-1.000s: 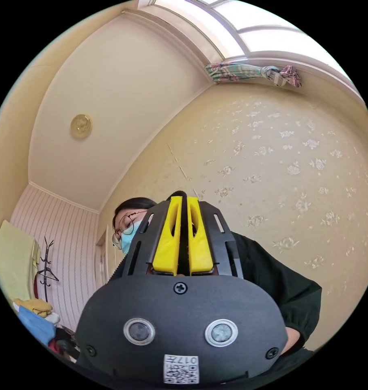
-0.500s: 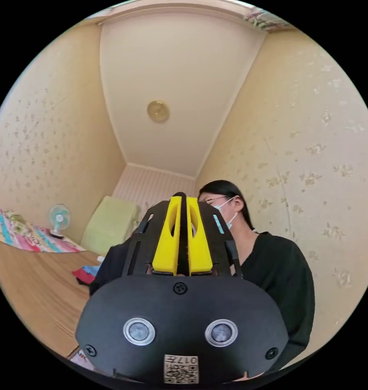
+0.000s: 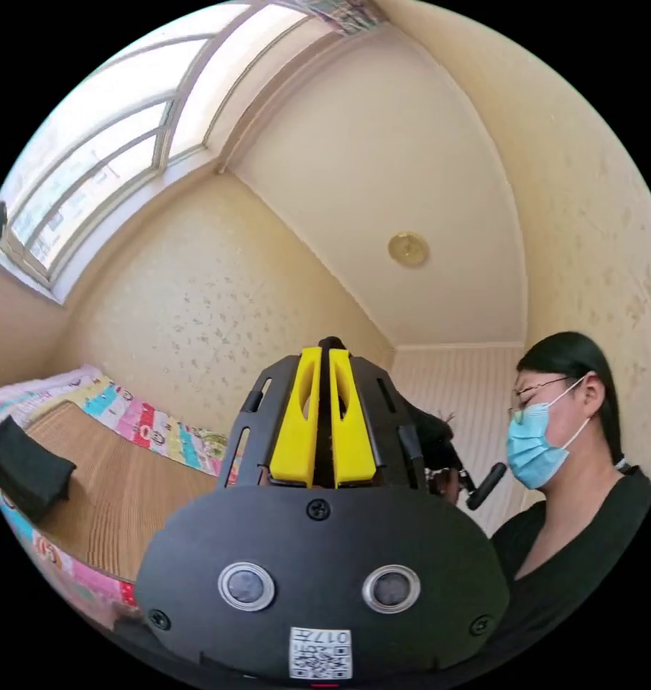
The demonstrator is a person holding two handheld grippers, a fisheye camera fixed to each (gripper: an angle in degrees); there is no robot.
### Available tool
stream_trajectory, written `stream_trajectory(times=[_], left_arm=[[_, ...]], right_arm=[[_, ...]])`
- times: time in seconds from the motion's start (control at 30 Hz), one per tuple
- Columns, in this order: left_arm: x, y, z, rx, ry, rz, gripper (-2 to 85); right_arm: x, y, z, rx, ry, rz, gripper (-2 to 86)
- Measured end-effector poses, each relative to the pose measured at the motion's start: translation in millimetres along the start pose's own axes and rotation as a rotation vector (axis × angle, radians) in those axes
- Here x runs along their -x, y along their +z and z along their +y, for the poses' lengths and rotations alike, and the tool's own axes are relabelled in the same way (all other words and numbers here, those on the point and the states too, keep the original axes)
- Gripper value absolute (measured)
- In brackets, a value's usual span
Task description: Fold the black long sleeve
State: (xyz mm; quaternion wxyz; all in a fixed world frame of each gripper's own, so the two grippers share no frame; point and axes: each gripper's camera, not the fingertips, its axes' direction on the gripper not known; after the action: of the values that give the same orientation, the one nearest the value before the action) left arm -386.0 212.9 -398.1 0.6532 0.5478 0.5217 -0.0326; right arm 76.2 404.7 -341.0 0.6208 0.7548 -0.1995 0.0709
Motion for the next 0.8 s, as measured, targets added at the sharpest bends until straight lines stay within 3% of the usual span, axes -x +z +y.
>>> stream_trajectory(times=[0.17,0.23,0.3,0.37,0.53,0.6,0.77,0.8], left_arm=[[52,170,-17,0.267,-0.012,-0.182,0.1],[110,290,-18,0.43,0.008,-0.264,1.3],[151,356,-6,0.556,0.018,-0.436,2.8],[185,392,16,0.688,0.005,-0.584,2.6],[221,395,142,0.862,0.056,-0.515,6.9],[241,391,199,0.981,0.021,-0.538,7.1],[297,356,303,1.165,-0.116,-0.681,9.1],[308,347,319,1.212,-0.11,-0.733,9.5]], right_arm=[[-29,170,68,0.197,0.055,0.018,3.5],[-37,269,104,0.325,0.025,0.063,3.7],[-44,400,166,0.64,-0.066,0.162,4.2],[-50,444,215,0.805,-0.053,0.167,4.7],[-46,406,345,0.83,0.036,-0.13,4.0],[-37,391,439,0.993,0.07,-0.235,4.1],[-23,358,629,1.431,0.116,-0.229,5.3],[-23,341,651,1.381,0.132,-0.224,5.0]])
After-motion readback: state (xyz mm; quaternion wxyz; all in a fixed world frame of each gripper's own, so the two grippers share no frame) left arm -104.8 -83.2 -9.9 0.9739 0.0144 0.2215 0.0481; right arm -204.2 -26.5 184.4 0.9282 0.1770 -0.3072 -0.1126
